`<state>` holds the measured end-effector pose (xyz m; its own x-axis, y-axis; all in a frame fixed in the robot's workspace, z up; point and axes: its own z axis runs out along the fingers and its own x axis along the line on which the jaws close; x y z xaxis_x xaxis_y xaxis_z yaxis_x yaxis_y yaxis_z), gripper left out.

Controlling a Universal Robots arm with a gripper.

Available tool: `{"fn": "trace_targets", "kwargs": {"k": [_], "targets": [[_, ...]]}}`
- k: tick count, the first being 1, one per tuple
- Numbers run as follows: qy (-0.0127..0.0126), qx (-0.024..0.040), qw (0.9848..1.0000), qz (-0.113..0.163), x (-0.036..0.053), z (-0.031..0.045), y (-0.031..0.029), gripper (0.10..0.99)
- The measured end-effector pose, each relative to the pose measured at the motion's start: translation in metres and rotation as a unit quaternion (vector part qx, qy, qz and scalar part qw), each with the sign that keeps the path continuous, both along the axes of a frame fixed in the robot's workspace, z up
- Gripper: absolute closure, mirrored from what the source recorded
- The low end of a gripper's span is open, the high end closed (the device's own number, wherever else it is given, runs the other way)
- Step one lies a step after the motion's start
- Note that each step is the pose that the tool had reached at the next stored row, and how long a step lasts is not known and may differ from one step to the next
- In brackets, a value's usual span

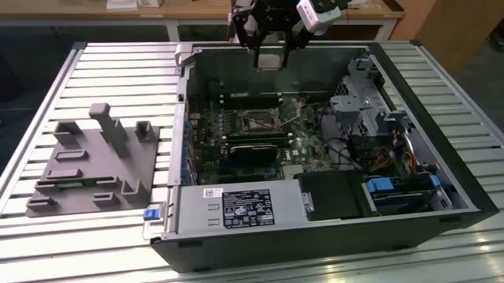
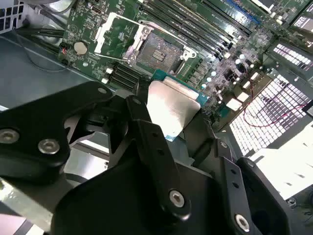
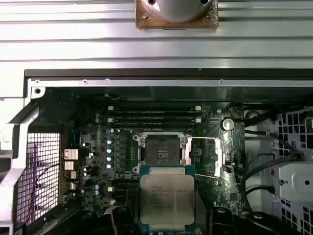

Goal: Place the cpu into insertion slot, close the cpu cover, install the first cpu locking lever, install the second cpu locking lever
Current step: 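Place the cpu into insertion slot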

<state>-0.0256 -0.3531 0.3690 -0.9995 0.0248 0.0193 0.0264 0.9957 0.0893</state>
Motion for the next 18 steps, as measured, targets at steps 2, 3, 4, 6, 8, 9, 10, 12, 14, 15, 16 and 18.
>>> {"fn": "trace_targets", "kwargs": {"k": [2, 3, 4, 6, 8, 9, 10, 12, 14, 15, 16, 18], "targets": [[0.0000, 0.0000, 1.0000, 0.000, 0.0000, 0.0000, 0.0000, 0.549], [0.0000, 0.0000, 1.0000, 0.000, 0.0000, 0.0000, 0.0000, 0.549], [0.0000, 0.0000, 1.0000, 0.000, 0.0000, 0.0000, 0.0000, 0.549], [0.0000, 0.0000, 1.0000, 0.000, 0.0000, 0.0000, 0.0000, 0.549], [0.0000, 0.0000, 1.0000, 0.000, 0.0000, 0.0000, 0.0000, 0.549], [0.0000, 0.0000, 1.0000, 0.000, 0.0000, 0.0000, 0.0000, 0.549], [0.0000, 0.0000, 1.0000, 0.000, 0.0000, 0.0000, 0.0000, 0.549], [0.0000, 0.0001, 1.0000, 0.000, 0.0000, -0.0004, 0.0000, 0.549], [0.0000, 0.0000, 1.0000, 0.000, 0.0000, -0.0020, 0.0000, 0.549], [0.0000, 0.0000, 1.0000, 0.000, 0.0000, -0.0033, 0.0000, 0.549], [0.0000, 0.0000, 1.0000, 0.000, 0.0000, -0.0046, 0.0000, 0.549], [0.0000, 0.0000, 1.0000, 0.000, 0.0000, -0.0074, 0.0000, 0.549]]}}
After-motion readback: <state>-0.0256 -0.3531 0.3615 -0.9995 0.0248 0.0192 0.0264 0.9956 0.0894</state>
